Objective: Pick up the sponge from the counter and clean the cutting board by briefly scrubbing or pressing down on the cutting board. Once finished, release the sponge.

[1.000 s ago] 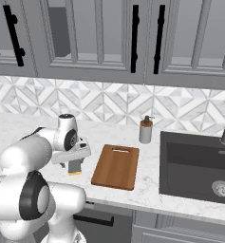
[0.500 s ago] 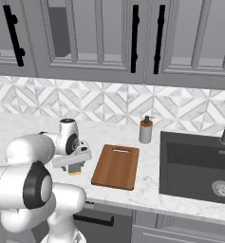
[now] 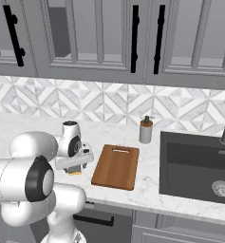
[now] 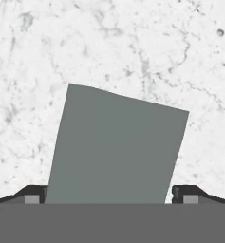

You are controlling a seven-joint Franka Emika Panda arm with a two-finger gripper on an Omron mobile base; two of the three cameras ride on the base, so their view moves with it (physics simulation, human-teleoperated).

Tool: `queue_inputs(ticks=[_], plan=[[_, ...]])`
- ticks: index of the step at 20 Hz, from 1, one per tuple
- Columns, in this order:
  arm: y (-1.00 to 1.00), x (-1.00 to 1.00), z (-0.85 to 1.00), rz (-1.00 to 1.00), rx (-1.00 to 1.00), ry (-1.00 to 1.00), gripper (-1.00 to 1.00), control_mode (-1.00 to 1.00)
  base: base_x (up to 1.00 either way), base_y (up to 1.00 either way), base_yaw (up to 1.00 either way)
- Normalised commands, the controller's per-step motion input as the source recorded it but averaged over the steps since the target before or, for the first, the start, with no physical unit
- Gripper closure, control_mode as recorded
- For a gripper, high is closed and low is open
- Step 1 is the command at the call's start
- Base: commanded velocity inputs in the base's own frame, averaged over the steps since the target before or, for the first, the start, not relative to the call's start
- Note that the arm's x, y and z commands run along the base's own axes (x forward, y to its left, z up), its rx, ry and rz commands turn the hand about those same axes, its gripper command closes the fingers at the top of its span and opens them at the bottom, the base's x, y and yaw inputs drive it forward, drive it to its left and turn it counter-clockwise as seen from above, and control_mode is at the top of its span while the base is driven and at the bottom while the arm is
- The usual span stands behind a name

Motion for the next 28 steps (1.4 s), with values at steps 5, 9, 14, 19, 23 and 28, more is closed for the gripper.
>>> queue_inputs(ticks=[5,9,14,19,23,28], plan=[[-0.01,0.0,-0.2,0.0,0.0,0.0,-1.0,-1.0,0.0,0.0,0.0],[0.0,0.0,-0.21,0.0,0.0,0.0,1.0,-1.0,0.0,0.0,0.0],[0.0,0.0,-0.07,0.0,0.0,0.0,1.0,-1.0,0.0,0.0,0.0],[0.0,0.0,0.0,0.0,0.0,0.0,1.0,-1.0,0.0,0.0,0.0],[-0.03,-0.11,0.66,-0.02,0.0,0.0,1.0,-1.0,0.0,0.0,0.0],[-0.37,-0.14,0.71,-0.12,0.0,0.17,1.0,-1.0,0.0,0.0,0.0]])
